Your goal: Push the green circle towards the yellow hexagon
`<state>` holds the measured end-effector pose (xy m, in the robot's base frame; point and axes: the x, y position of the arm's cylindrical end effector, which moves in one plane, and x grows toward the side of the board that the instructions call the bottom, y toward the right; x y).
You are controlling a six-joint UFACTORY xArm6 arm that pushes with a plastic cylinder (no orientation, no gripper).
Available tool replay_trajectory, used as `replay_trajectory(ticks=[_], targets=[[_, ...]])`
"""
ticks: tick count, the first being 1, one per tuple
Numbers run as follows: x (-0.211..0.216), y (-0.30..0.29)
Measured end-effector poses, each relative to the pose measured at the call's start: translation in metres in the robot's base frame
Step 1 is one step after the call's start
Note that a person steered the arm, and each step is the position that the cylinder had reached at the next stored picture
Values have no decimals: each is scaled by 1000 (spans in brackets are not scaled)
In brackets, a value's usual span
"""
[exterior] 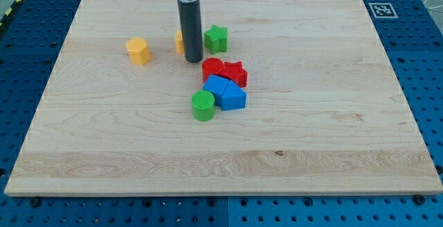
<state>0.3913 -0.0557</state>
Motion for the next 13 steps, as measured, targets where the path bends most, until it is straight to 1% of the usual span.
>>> replay_trajectory(ticks=[2,3,4,5,7,8,10,11,13], targets=[[53,0],[67,-6],[68,-31],[92,-35],[151,-34],[170,-27],[154,34],[142,47],[100,13]])
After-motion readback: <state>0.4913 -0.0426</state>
